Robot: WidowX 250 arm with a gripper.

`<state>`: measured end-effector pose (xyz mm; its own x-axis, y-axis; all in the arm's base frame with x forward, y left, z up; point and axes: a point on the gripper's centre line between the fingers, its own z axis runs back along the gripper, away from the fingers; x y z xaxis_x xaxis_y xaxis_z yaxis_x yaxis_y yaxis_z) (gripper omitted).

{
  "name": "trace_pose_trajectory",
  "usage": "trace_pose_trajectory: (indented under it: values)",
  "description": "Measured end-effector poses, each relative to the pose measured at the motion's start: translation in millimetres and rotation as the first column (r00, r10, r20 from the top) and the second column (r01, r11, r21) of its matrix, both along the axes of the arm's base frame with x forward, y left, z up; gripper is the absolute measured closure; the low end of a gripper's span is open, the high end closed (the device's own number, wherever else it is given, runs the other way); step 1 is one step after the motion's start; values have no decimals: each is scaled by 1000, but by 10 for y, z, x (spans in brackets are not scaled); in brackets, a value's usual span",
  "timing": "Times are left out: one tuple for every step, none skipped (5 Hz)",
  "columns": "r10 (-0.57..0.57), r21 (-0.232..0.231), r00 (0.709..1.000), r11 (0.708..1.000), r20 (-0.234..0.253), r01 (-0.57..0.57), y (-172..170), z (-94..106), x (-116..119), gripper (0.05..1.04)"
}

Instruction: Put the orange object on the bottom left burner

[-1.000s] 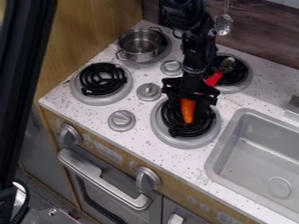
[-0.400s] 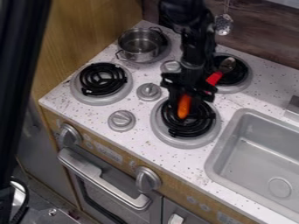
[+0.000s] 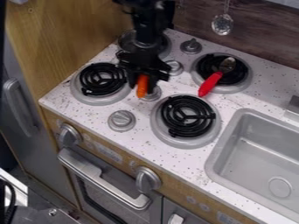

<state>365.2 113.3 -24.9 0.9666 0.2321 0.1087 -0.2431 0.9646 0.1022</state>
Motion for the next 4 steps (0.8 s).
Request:
trace_pose_trajectory:
  values:
    - [53,-10,998,999,14,-53,362,-49,-36,567]
    - [107,-12,994,994,8,-107,662,-129,-49,567]
    - [144,-7,990,990,-4,-144,878,-188,6,567]
    - [155,-18,988,988,-16,-156,998,-240,39,520]
